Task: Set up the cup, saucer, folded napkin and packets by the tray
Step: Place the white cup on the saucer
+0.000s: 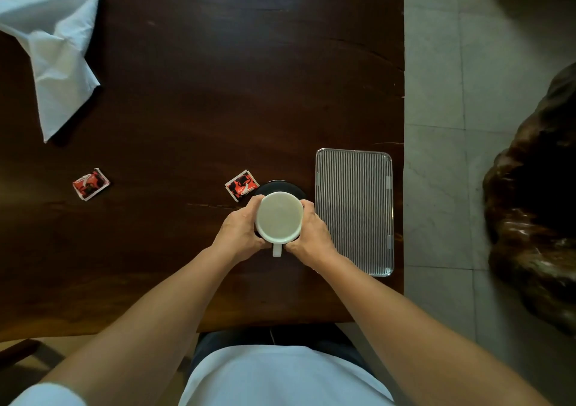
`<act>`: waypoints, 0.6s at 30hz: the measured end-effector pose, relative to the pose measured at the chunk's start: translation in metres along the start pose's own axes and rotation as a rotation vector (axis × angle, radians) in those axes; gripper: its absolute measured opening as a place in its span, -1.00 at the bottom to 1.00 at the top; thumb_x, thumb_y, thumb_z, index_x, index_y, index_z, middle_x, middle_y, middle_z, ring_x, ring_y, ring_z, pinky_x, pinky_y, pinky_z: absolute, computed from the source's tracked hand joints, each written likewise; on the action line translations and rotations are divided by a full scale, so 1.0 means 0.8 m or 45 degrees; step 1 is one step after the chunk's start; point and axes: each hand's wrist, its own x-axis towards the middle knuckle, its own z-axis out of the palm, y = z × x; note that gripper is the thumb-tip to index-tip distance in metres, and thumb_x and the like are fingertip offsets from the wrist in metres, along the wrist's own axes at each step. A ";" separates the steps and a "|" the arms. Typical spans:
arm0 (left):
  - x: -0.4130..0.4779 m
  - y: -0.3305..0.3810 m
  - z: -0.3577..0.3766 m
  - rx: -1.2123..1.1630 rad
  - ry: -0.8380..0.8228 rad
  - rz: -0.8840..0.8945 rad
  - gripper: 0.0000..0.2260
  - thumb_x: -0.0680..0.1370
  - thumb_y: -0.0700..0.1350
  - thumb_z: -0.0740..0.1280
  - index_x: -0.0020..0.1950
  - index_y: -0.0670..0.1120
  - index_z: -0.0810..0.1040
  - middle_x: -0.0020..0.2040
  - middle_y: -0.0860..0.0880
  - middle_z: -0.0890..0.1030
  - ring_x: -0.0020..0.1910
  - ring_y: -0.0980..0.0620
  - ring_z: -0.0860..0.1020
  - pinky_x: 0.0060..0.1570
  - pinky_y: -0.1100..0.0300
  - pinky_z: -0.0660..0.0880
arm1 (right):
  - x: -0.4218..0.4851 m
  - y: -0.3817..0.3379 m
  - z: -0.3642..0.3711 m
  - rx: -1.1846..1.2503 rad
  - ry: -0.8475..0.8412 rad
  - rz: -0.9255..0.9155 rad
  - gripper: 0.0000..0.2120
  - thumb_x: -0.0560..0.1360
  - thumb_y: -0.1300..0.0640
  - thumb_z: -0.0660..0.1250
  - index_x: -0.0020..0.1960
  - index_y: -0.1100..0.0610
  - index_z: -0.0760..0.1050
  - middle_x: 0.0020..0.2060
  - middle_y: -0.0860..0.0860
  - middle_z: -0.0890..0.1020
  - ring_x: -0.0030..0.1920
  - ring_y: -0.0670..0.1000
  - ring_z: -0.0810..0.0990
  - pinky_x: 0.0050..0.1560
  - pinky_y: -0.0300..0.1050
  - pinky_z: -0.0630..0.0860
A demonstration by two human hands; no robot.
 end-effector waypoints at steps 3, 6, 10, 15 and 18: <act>0.000 0.000 0.000 0.007 -0.009 -0.004 -0.14 0.32 -0.04 0.64 0.47 0.15 0.21 0.23 -0.01 0.58 0.23 -0.04 0.55 0.20 -0.03 0.54 | -0.001 -0.002 -0.001 -0.006 -0.008 0.012 -0.24 0.35 0.21 0.56 0.42 0.04 0.22 0.19 0.05 0.49 0.12 0.01 0.49 -0.03 -0.15 0.42; -0.001 0.002 0.000 0.031 -0.030 -0.029 -0.10 0.33 -0.13 0.62 0.53 0.10 0.17 0.27 -0.04 0.56 0.28 -0.07 0.52 0.22 0.00 0.51 | -0.003 -0.003 -0.001 -0.023 -0.011 0.026 -0.20 0.32 0.24 0.56 0.43 0.05 0.22 0.21 0.06 0.48 0.19 0.06 0.51 0.01 -0.13 0.44; -0.006 0.008 -0.005 0.061 -0.029 -0.082 -0.10 0.35 -0.28 0.54 0.56 0.04 0.16 0.33 -0.06 0.51 0.33 -0.08 0.48 0.29 0.00 0.48 | -0.012 -0.008 -0.008 -0.075 -0.048 0.092 -0.03 0.36 0.35 0.48 0.60 0.07 0.00 0.36 0.13 0.40 0.37 0.15 0.41 0.31 0.04 0.46; -0.025 0.012 -0.021 0.132 0.038 -0.145 -0.23 0.39 -0.27 0.49 0.51 0.01 0.23 0.24 -0.04 0.47 0.17 -0.10 0.55 0.17 -0.05 0.56 | -0.028 -0.015 -0.022 -0.111 -0.013 0.120 -0.11 0.42 0.37 0.41 0.60 0.10 0.02 0.42 0.14 0.37 0.38 0.17 0.43 0.36 0.09 0.45; -0.042 0.017 -0.036 0.192 0.118 -0.142 -0.44 0.45 -0.18 0.48 0.39 -0.01 0.35 0.16 -0.03 0.48 0.14 -0.06 0.54 0.13 0.00 0.55 | -0.039 -0.019 -0.032 -0.177 0.082 0.092 -0.34 0.43 0.35 0.36 0.48 0.14 0.25 0.29 0.11 0.47 0.29 0.16 0.49 0.24 0.05 0.51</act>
